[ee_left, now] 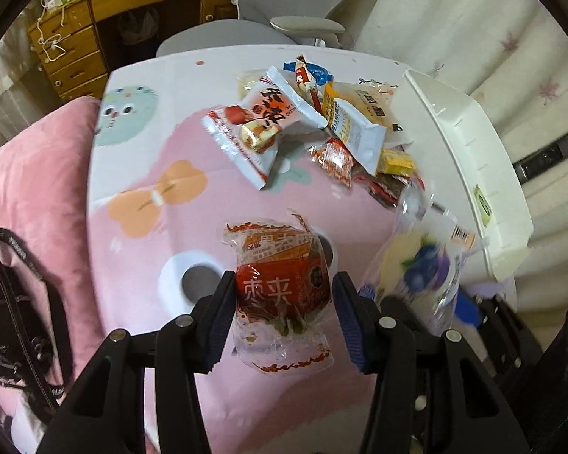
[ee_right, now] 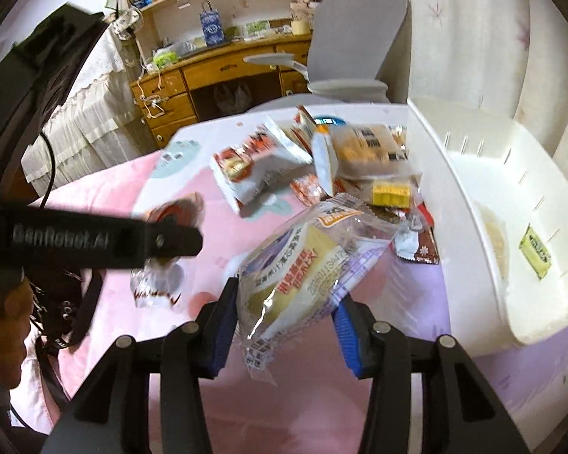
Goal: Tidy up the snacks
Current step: 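Carry the red bag with the left gripper while the right gripper carries the blueberry bag to the tray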
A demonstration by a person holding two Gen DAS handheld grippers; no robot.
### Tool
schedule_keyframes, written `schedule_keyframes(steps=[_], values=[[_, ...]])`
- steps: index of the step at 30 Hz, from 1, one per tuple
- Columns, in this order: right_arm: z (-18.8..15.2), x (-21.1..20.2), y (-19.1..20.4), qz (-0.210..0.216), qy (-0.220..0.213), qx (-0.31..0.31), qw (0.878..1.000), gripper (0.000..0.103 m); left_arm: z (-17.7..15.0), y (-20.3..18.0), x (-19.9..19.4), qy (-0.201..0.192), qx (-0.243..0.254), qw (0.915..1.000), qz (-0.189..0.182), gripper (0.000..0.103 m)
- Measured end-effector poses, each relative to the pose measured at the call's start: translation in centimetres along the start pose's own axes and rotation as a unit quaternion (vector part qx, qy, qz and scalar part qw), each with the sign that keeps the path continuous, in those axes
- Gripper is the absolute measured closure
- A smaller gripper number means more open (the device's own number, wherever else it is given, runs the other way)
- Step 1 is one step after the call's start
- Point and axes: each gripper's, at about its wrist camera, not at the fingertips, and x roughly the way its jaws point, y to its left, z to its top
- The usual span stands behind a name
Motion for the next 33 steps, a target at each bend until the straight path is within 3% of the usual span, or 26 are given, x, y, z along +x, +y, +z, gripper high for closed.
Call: schedule_keyframes(steps=[8, 16, 23, 33], values=[[-0.3, -5.2, 2.8, 0.0, -0.037, -0.014, 0.999, 0.055, -3.8, 0.4, -6.3, -0.036, 0.015, 0.9992, 0.001, 0.053], [-1.6, -9.4, 3.2, -0.026, -0.047, -0.036, 0.998, 0.055, -6.4, -1.0, -9.3, -0.044, 0.02, 0.9988, -0.013, 0.053], [-3.4, -12.3, -0.1, -0.042, -0.045, -0.018, 0.998, 0.056, -7.3, -4.7, -10.4, -0.052, 0.05, 0.997, -0.028, 0.053], [-3.1, -14.7, -7.9, -0.043, -0.053, -0.013, 0.998, 0.056, -5.5, -13.5, -9.8, -0.067, 0.077, 0.9941, -0.038, 0.053]])
